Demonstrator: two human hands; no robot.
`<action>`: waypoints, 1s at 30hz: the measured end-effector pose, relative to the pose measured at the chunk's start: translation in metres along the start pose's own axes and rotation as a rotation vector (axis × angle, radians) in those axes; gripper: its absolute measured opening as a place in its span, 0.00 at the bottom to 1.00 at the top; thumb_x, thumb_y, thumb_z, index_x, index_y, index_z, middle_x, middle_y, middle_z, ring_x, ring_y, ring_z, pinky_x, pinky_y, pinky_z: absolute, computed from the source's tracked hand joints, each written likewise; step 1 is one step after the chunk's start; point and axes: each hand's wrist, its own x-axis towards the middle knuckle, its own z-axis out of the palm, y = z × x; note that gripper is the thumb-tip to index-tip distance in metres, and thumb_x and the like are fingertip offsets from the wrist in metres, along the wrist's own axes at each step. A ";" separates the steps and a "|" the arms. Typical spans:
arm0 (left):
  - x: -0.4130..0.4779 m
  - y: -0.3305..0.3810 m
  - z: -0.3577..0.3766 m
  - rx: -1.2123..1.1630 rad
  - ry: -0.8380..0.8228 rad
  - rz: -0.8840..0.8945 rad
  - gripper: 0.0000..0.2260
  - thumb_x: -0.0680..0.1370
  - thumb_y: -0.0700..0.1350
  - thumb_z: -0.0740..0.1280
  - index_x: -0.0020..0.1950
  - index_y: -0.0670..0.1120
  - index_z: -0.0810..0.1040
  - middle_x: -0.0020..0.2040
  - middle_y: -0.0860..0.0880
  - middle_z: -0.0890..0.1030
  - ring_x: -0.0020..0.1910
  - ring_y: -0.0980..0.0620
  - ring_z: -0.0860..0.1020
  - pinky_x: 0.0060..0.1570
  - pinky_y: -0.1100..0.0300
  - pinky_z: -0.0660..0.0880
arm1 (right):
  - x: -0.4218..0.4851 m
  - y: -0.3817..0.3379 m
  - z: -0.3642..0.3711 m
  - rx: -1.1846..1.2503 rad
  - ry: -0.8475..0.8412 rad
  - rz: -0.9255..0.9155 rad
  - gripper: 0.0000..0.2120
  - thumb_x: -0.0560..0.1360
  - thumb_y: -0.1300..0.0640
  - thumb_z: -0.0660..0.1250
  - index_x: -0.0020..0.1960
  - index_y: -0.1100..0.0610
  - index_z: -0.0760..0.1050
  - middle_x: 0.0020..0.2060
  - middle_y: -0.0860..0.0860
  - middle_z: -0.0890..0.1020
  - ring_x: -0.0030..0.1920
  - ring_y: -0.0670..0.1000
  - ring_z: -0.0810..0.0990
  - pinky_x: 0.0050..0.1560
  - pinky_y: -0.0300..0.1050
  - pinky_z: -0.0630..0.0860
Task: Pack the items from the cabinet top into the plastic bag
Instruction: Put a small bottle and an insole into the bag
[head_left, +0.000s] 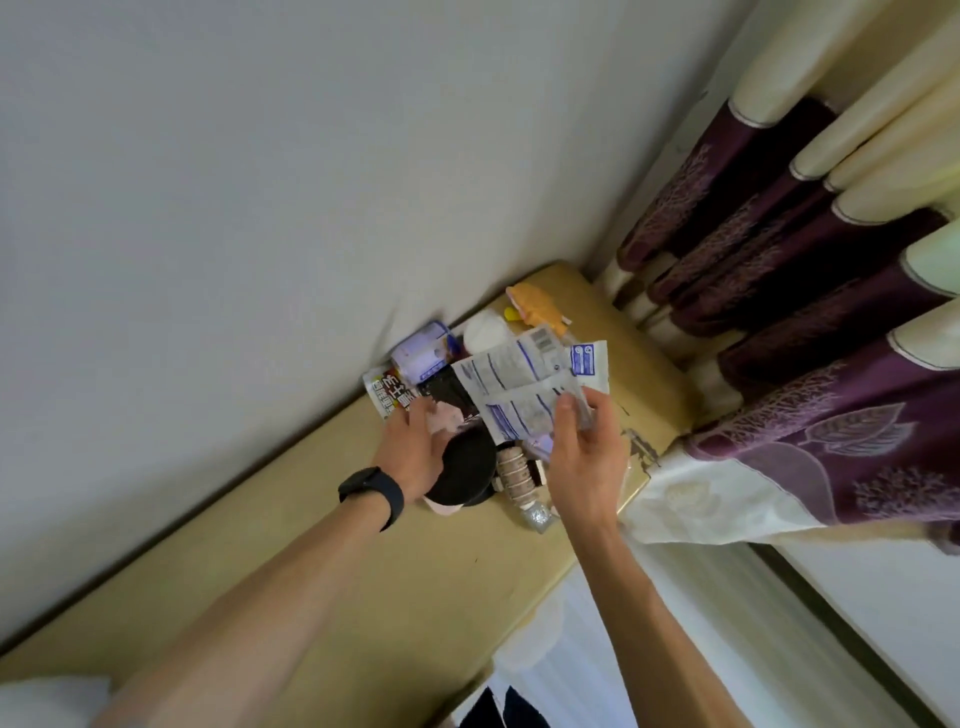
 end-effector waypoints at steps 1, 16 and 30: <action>-0.012 -0.006 -0.008 -0.121 0.011 -0.049 0.17 0.81 0.49 0.63 0.69 0.47 0.66 0.64 0.43 0.71 0.61 0.42 0.74 0.59 0.48 0.74 | -0.006 -0.001 -0.008 0.044 0.015 0.023 0.05 0.82 0.53 0.63 0.54 0.54 0.73 0.48 0.49 0.82 0.46 0.44 0.83 0.38 0.36 0.79; -0.238 -0.139 -0.109 -0.570 0.341 -0.501 0.19 0.80 0.49 0.65 0.69 0.51 0.64 0.54 0.43 0.77 0.47 0.46 0.79 0.41 0.60 0.73 | -0.058 0.076 0.073 -0.556 -0.204 0.348 0.11 0.78 0.56 0.65 0.56 0.60 0.81 0.50 0.60 0.84 0.51 0.60 0.81 0.49 0.47 0.74; -0.342 -0.171 -0.178 -0.607 0.539 -0.312 0.17 0.80 0.49 0.67 0.66 0.55 0.67 0.54 0.52 0.76 0.44 0.53 0.79 0.41 0.60 0.75 | -0.209 -0.008 0.075 -0.678 -0.343 -0.899 0.07 0.75 0.59 0.71 0.51 0.57 0.85 0.49 0.52 0.83 0.39 0.51 0.82 0.33 0.42 0.77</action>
